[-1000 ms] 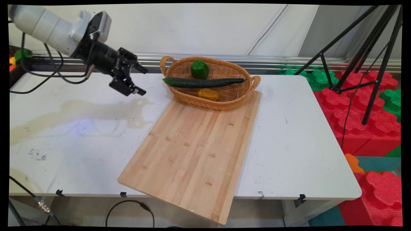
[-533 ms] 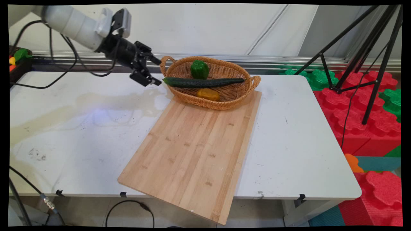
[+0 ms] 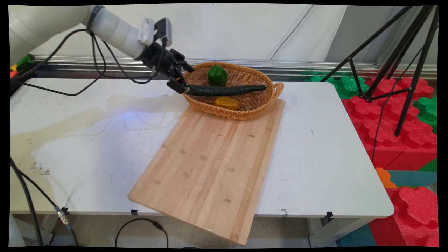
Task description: Pick up the cucumber from the vegetable basket
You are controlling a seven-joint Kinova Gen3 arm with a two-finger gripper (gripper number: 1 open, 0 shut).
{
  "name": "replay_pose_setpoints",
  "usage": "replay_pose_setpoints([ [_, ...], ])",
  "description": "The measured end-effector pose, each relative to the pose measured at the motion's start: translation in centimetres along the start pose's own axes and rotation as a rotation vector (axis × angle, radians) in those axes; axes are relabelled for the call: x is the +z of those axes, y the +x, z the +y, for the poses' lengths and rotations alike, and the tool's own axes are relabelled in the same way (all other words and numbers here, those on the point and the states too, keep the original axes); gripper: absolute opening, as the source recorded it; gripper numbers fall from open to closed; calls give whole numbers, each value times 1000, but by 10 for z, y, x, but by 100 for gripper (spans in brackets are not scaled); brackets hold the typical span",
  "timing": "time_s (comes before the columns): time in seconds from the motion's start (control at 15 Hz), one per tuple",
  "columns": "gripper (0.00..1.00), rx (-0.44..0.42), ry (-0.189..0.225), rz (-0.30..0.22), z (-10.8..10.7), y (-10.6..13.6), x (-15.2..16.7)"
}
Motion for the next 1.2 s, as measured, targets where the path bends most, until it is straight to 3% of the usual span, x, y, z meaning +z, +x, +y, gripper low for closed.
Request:
replay_pose_setpoints([
  [0.6, 100, -32, -14, -30, -17, 0, 52],
  [1.13, 100, -36, -32, -41, -23, 0, 70],
  [1.2, 0, -35, -33, -40, -24, 0, 71],
])
